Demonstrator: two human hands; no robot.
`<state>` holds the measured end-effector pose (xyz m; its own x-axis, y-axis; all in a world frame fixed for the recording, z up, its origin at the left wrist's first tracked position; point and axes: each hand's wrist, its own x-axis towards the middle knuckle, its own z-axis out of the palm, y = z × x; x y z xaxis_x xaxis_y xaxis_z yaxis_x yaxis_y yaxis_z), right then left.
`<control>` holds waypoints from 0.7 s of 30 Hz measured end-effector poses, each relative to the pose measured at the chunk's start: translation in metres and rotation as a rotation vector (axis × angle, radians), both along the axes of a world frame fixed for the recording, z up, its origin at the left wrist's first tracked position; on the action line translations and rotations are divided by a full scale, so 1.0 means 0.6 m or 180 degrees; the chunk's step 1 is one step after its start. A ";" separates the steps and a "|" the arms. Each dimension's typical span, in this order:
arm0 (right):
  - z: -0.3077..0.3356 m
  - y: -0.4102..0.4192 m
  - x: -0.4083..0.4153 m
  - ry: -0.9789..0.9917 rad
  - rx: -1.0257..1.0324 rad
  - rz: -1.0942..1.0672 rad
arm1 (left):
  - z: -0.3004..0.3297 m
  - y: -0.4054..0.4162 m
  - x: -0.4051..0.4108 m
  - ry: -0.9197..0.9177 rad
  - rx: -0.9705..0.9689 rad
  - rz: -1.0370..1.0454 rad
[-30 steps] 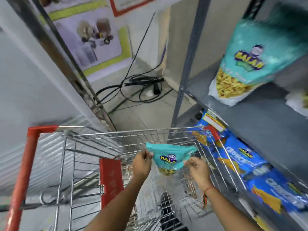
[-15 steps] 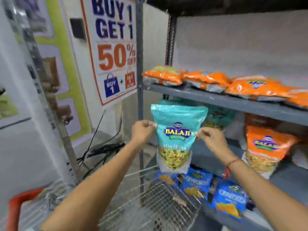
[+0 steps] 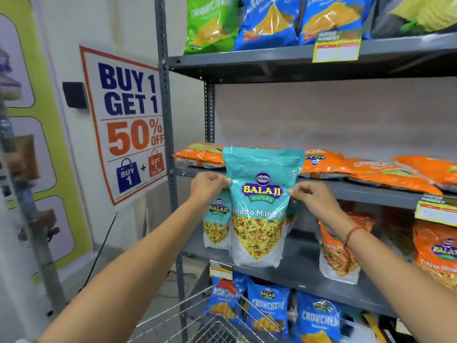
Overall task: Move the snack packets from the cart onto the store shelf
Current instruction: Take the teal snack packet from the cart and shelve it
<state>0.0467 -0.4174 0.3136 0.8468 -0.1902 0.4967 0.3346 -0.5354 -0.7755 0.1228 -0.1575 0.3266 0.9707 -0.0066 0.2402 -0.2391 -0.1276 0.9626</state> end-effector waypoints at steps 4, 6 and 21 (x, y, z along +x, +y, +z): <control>-0.026 -0.014 0.006 0.0159 0.0063 -0.0067 | -0.025 -0.017 0.017 0.0127 0.0046 0.0019; -0.045 -0.022 0.015 0.0234 0.0073 -0.0141 | -0.044 -0.030 0.029 0.0201 0.0067 0.0019; -0.236 -0.144 0.166 0.0890 -0.0028 -0.0499 | -0.267 -0.199 0.202 0.0635 0.0331 0.0146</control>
<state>0.1466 -0.5040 0.1722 0.9115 -0.3259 0.2510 0.0220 -0.5706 -0.8210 0.2443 -0.2769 0.1663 0.9988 0.0238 0.0437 -0.0369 -0.2349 0.9713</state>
